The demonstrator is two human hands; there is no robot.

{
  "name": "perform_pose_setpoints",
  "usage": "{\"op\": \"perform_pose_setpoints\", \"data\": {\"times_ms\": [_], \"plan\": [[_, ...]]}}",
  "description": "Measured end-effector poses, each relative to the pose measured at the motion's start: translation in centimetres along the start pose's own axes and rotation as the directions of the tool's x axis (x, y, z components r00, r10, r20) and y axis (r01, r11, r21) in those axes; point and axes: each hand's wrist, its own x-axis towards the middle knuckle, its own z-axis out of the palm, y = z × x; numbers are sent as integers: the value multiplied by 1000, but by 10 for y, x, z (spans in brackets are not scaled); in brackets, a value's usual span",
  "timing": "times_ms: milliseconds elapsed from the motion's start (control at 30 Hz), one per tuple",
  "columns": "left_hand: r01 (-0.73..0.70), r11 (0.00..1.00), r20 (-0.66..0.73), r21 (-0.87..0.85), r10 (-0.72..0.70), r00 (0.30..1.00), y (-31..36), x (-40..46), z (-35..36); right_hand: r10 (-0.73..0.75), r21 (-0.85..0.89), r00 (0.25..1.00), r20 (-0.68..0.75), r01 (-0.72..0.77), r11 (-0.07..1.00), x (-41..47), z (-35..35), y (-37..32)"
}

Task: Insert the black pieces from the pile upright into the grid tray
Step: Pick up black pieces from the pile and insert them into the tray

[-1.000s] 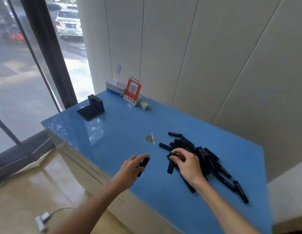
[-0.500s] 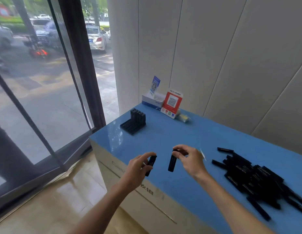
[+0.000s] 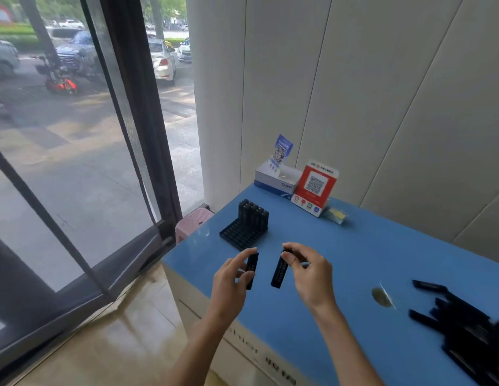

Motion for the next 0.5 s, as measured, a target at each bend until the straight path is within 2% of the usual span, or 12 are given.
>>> {"op": "perform_pose_setpoints", "data": {"times_ms": [267, 500], "plan": [[69, 997, -46, -42, -70, 996, -36, 98, -12, 36, 49, 993, -116, -30, 998, 79, 50, 12], [67, 996, 3, -61, -67, 998, -61, 156, -14, 124, -25, 976, -179, -130, 991, 114, 84, 40]]}}
